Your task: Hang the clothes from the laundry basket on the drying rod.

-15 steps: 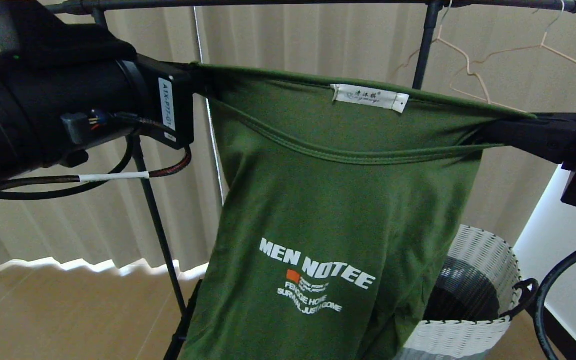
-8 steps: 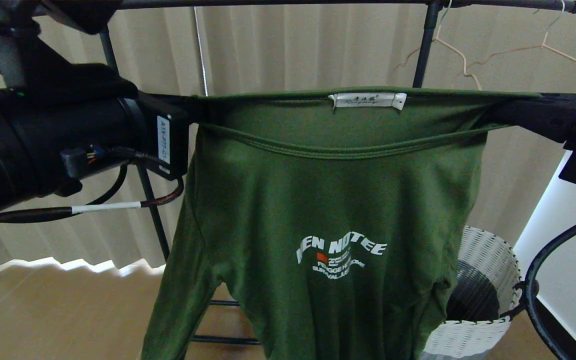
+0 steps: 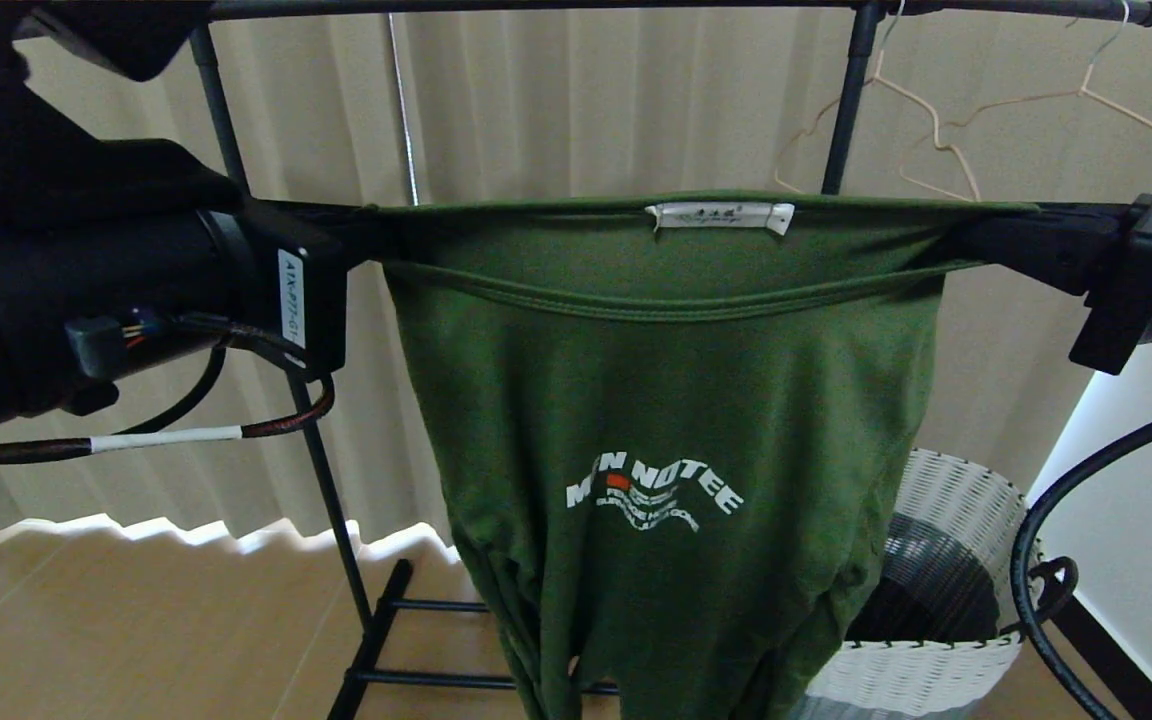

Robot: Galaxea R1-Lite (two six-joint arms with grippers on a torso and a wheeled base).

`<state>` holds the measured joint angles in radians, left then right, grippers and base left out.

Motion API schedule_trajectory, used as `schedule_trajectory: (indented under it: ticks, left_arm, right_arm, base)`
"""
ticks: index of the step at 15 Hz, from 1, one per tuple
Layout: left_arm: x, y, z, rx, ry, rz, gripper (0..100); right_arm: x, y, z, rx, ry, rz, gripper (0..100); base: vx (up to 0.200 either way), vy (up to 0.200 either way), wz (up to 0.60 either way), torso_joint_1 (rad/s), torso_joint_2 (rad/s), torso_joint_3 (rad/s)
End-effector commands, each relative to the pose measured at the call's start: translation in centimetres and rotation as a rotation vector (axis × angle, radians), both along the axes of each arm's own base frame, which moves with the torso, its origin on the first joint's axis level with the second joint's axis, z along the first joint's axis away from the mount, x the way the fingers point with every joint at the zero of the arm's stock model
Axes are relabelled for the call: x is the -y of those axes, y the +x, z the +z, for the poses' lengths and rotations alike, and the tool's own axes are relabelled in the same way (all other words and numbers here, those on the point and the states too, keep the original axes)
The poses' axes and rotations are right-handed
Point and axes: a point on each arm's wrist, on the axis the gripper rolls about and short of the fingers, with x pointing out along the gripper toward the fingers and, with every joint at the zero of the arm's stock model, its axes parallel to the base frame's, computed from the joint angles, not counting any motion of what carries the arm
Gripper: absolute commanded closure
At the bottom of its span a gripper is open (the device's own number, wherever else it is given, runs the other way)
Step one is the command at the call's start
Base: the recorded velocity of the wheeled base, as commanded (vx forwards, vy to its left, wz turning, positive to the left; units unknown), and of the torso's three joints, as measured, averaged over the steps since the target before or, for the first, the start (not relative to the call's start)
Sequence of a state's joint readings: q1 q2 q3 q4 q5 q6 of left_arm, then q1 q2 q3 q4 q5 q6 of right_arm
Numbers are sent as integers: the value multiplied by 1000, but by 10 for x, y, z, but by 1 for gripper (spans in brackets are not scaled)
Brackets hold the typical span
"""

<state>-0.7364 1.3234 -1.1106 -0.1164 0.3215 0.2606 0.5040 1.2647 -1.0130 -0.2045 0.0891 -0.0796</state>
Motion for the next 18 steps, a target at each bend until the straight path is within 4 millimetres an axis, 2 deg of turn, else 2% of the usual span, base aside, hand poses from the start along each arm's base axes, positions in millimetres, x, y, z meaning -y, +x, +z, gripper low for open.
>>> schedule_trajectory:
  ticks: [1,3,4,7,10,18]
  left_arm:
    - [-6,-7,-5,-6,1,-2,100]
    - [-12,-15,-7,-6,-1,-13,100]
    - [-16,-21,-9,-9,-9,-53,100]
    - [-21,-30,-10,-27,-60,-163,100]
    - [-22,-38,-6,-15,-77,-266,100]
    - [-26,-42,-13,-22,-67,-269,100]
  right_arm:
    - [-6,10,-5,-24,-12,2,100]
    - [-10,18,-7,-15,-8,2,100]
    - [-16,28,-9,6,1,2,100]
    - [-24,42,-8,18,5,2,100]
    - [-26,47,-4,29,11,2,100]
    - [-31,56,-4,27,6,2,100]
  base:
    - [0,0,0,0,0,0]
    - [0,0,0,0,0,0]
    - [0,0,0,0,0,0]
    - [0,0,0,0,0,0]
    - [0,0,0,0,0,0]
    - [0,0,0,0,0,0]
